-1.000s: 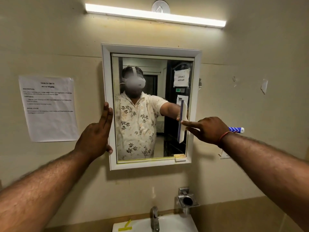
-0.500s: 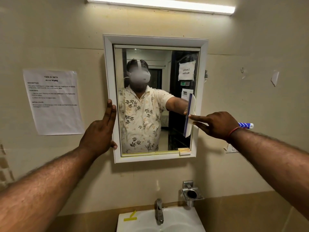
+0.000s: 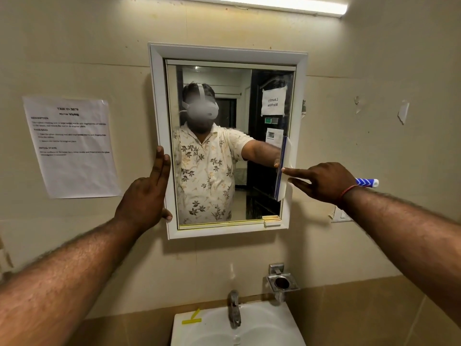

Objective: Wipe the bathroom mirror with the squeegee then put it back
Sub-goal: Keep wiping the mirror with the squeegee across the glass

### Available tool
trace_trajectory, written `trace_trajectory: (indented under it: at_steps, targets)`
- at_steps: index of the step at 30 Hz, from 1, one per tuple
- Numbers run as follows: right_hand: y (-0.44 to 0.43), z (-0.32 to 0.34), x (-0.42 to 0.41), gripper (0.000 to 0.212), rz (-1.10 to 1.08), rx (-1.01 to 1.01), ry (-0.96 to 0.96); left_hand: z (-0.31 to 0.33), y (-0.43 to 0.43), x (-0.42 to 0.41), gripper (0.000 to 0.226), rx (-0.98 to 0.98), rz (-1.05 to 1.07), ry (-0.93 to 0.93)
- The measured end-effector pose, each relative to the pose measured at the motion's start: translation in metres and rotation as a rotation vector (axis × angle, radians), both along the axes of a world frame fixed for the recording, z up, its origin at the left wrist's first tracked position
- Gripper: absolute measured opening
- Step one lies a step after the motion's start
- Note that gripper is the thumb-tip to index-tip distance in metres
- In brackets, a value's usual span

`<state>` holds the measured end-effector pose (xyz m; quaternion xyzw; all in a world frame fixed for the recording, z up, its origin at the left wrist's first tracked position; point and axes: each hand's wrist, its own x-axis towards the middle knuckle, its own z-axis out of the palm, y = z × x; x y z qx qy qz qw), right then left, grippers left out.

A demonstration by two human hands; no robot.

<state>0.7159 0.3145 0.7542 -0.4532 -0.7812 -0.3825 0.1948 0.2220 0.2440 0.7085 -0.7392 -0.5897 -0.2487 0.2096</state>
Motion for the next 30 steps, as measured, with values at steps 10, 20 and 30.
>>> trace_trajectory:
  at_steps: [10,20,30]
  targets:
    - [-0.015,-0.011,-0.017,0.050,0.041,-0.021,0.101,-0.008,-0.001,-0.001,0.179,0.010,-0.018,-0.007]
    - [-0.040,-0.084,-0.158,0.051,0.332,-0.073,0.011,-0.024,0.001,-0.006,0.178,-0.015,-0.004,0.000]
    - [-0.030,-0.107,-0.244,0.055,0.388,-0.122,-0.025,-0.045,0.005,-0.012,0.172,-0.016,0.002,0.042]
